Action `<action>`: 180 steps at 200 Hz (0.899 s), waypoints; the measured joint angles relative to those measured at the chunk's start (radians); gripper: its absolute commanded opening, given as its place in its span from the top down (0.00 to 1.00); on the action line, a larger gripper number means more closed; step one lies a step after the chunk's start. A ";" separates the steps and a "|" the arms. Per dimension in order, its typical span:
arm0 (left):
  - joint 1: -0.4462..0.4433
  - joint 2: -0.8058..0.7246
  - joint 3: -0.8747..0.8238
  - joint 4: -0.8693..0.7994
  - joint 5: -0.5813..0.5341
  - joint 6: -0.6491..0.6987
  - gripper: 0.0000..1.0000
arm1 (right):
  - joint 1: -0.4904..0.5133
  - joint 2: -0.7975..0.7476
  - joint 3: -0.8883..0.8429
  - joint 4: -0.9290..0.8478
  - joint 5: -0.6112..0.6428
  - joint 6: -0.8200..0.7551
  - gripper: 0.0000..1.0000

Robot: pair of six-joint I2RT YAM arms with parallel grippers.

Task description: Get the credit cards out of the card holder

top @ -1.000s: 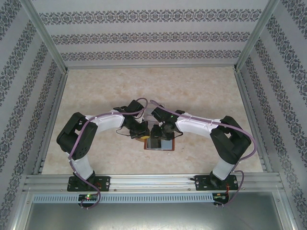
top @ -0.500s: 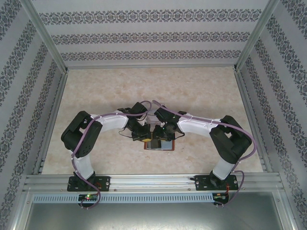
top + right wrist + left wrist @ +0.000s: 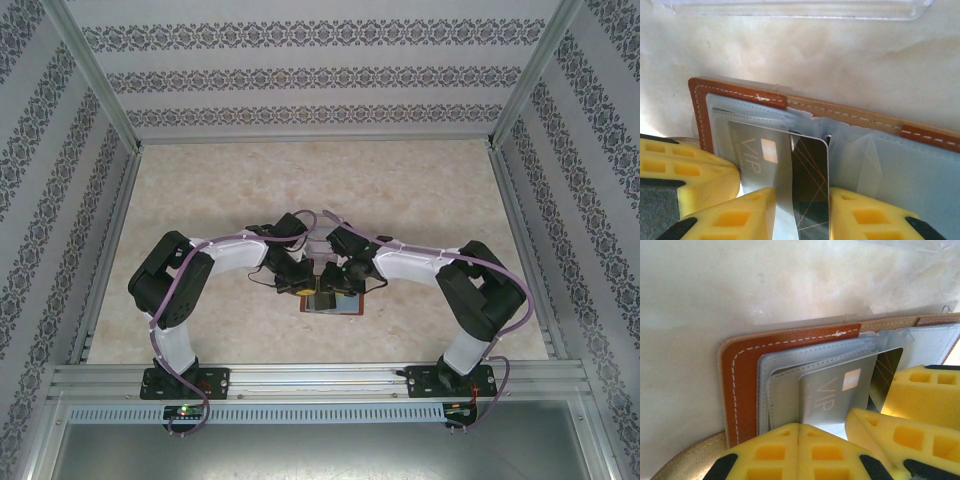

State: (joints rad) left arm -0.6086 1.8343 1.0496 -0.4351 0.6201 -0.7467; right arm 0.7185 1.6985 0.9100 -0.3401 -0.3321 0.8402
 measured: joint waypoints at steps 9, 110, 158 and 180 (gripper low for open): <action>0.000 0.001 0.000 0.000 0.000 0.003 1.00 | -0.009 -0.014 -0.024 0.029 -0.014 0.007 0.71; 0.000 0.002 0.002 -0.003 0.000 0.003 1.00 | -0.056 -0.075 -0.159 0.237 -0.141 0.079 0.84; 0.000 0.002 0.004 -0.007 -0.003 0.003 1.00 | -0.056 -0.075 -0.175 0.260 -0.142 0.079 0.83; 0.000 0.002 0.005 -0.007 -0.003 0.003 1.00 | -0.063 -0.082 -0.190 0.283 -0.151 0.082 0.81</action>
State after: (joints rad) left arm -0.6086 1.8366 1.0542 -0.4423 0.6174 -0.7437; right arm 0.6559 1.6161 0.7200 -0.0566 -0.4835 0.9226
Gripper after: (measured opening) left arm 0.043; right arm 0.176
